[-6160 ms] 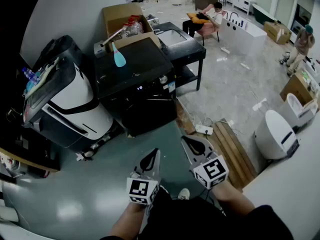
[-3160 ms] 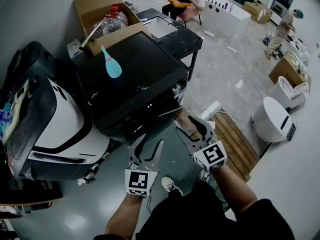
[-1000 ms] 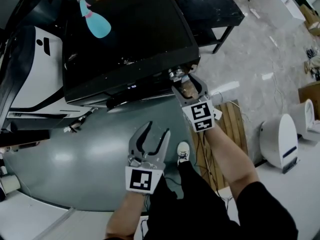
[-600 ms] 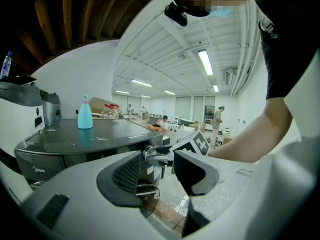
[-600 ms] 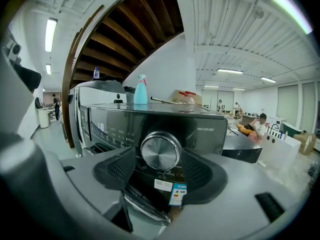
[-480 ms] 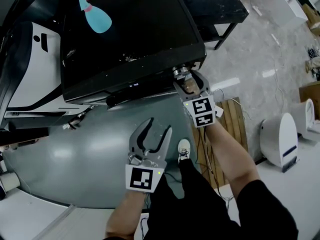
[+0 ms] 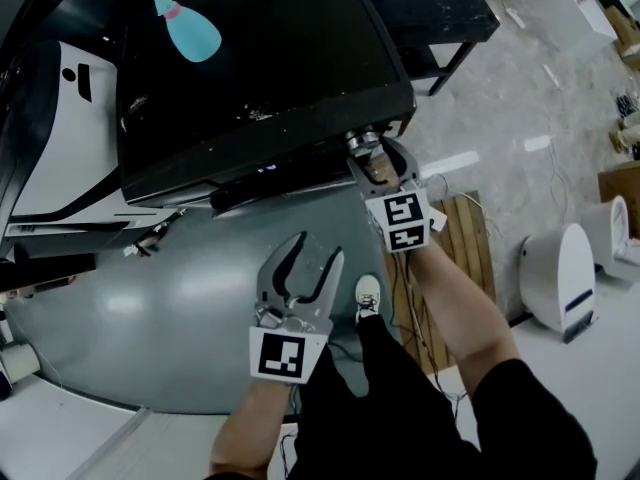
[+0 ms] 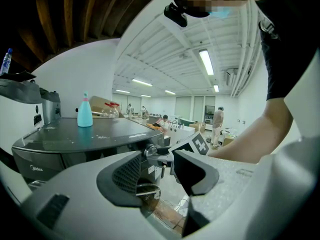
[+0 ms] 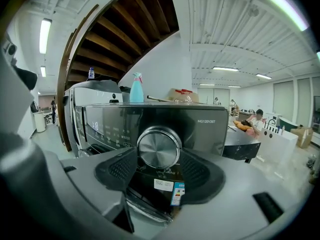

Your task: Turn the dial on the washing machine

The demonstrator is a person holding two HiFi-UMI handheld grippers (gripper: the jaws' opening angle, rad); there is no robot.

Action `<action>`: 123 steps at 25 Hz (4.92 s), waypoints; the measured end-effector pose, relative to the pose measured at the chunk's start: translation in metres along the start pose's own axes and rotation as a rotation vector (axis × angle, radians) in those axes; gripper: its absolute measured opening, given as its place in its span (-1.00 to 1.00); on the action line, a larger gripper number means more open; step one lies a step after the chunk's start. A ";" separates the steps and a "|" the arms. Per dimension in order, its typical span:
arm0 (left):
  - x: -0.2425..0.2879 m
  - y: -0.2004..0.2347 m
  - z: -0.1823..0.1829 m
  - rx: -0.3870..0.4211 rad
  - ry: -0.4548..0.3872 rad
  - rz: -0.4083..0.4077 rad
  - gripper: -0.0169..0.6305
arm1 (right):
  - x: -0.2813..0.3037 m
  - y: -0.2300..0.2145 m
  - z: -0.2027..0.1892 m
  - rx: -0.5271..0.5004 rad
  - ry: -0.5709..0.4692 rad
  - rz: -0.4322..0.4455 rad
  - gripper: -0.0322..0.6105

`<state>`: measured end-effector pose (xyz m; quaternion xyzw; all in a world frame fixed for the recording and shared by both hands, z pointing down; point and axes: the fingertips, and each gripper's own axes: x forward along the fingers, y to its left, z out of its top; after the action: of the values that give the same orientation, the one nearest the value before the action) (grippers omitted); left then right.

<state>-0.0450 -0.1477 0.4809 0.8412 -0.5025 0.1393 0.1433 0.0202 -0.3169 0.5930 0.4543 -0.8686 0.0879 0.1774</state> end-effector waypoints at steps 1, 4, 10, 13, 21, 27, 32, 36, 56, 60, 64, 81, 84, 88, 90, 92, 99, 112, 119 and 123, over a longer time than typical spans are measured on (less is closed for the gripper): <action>0.000 0.001 0.000 0.002 0.000 0.000 -0.37 | 0.000 0.000 0.000 0.008 -0.002 -0.001 -0.08; 0.000 0.002 -0.002 0.004 0.000 0.000 -0.37 | 0.000 0.000 -0.001 0.044 -0.007 -0.003 -0.07; -0.001 0.002 -0.005 -0.003 0.006 -0.001 -0.37 | 0.002 -0.002 -0.004 0.183 -0.021 0.021 -0.07; -0.001 0.001 -0.007 -0.006 0.006 -0.003 -0.37 | 0.002 -0.003 -0.006 0.312 -0.034 0.056 -0.07; 0.000 -0.001 -0.008 -0.006 0.008 -0.006 -0.37 | 0.002 -0.004 -0.007 0.463 -0.056 0.100 -0.06; -0.001 -0.002 -0.006 -0.007 0.005 -0.006 -0.37 | 0.000 -0.005 -0.007 0.376 -0.047 0.069 0.00; -0.001 -0.003 -0.005 -0.010 0.003 -0.005 -0.37 | -0.002 -0.003 0.000 0.211 -0.043 0.048 0.05; -0.002 -0.003 -0.006 -0.009 0.000 -0.003 -0.37 | -0.001 -0.001 0.001 0.158 -0.036 0.035 -0.01; -0.006 -0.001 -0.007 -0.008 -0.001 0.005 -0.37 | 0.001 -0.007 -0.005 0.682 -0.092 0.117 -0.05; -0.006 -0.002 -0.006 -0.008 -0.004 0.005 -0.37 | 0.002 -0.006 -0.004 0.609 -0.076 0.100 -0.04; -0.007 -0.002 -0.005 -0.008 -0.006 0.003 -0.37 | 0.001 -0.006 -0.002 0.507 -0.070 0.073 0.05; -0.001 -0.001 -0.005 -0.002 -0.003 -0.008 -0.37 | 0.002 -0.002 0.009 0.035 -0.014 -0.002 -0.04; 0.000 0.000 -0.006 -0.005 -0.005 -0.007 -0.37 | 0.001 -0.001 0.010 0.057 -0.018 -0.010 -0.05; 0.001 0.001 -0.006 -0.005 -0.003 -0.008 -0.37 | 0.002 -0.005 0.007 0.203 -0.049 0.010 -0.06; 0.001 0.000 -0.007 -0.007 -0.003 -0.009 -0.37 | 0.003 -0.007 0.005 0.358 -0.065 0.045 -0.06; 0.002 0.000 -0.007 -0.010 -0.004 -0.011 -0.37 | 0.003 -0.009 0.002 0.538 -0.085 0.093 -0.05; 0.003 -0.002 -0.008 -0.007 -0.006 -0.017 -0.37 | 0.003 -0.009 0.001 0.567 -0.099 0.106 -0.04; 0.002 -0.002 -0.005 -0.007 -0.007 -0.012 -0.37 | 0.000 -0.011 0.007 0.299 -0.068 0.036 0.04; 0.002 -0.002 -0.006 -0.013 -0.009 -0.009 -0.37 | -0.001 -0.002 0.009 0.067 -0.033 -0.005 -0.04; 0.001 -0.001 -0.006 -0.014 -0.009 -0.008 -0.37 | -0.001 0.000 0.008 0.031 -0.012 -0.019 -0.07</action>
<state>-0.0440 -0.1457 0.4872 0.8427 -0.5008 0.1315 0.1477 0.0185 -0.3188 0.5852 0.4659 -0.8637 0.0971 0.1660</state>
